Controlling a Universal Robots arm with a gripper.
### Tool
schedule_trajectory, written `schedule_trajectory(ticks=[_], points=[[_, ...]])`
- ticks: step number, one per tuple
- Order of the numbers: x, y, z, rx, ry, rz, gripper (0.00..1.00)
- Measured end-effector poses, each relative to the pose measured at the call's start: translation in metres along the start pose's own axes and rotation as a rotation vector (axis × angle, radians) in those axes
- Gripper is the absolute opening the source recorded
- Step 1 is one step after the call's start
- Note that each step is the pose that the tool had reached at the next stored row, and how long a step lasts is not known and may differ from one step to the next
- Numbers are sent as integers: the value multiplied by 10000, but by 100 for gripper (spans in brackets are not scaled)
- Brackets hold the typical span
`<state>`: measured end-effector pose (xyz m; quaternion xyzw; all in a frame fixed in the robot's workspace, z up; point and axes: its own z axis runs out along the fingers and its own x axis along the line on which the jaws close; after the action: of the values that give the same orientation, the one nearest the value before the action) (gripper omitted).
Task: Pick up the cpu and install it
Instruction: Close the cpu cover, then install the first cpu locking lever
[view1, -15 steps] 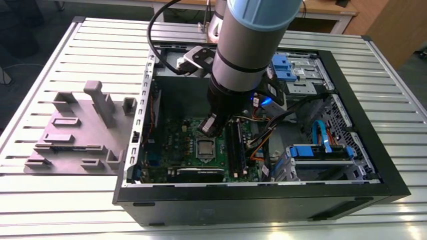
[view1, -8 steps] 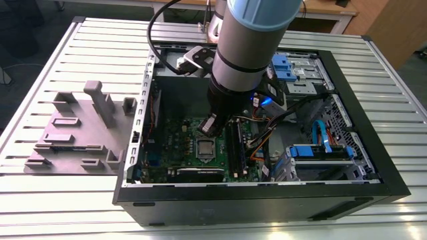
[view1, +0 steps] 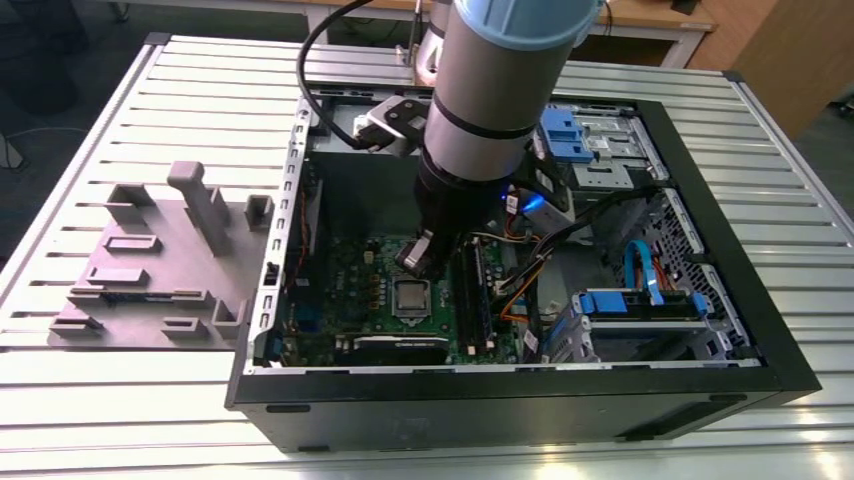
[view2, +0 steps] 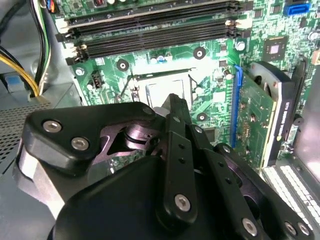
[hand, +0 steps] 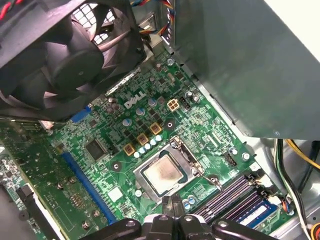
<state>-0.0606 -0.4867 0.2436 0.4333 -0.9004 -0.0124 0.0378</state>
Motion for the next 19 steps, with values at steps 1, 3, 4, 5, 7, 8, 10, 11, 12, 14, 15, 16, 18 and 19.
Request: schedule_trajectory(ticks=[1,3,4,5,7,8,10,11,12,14,15,16,18,19], points=[[4,4,-1,-4,-15,0,10],[20,18,2,-23,-111,-7,10],[28,25,3,-25,-149,-8,10],[36,31,3,-22,-175,-10,10],[52,42,5,-20,-228,-12,10],[56,43,5,-23,-244,-13,10],[57,44,1,-24,-246,-14,10],[57,44,-4,-24,-246,-14,10],[57,44,-4,-24,-246,-14,10],[57,44,-4,-24,-246,-14,10],[57,44,-4,-24,-246,-14,10],[57,44,-4,-24,-246,-14,10],[57,44,-5,-24,-246,-14,10],[57,44,-5,-24,-247,-14,10]])
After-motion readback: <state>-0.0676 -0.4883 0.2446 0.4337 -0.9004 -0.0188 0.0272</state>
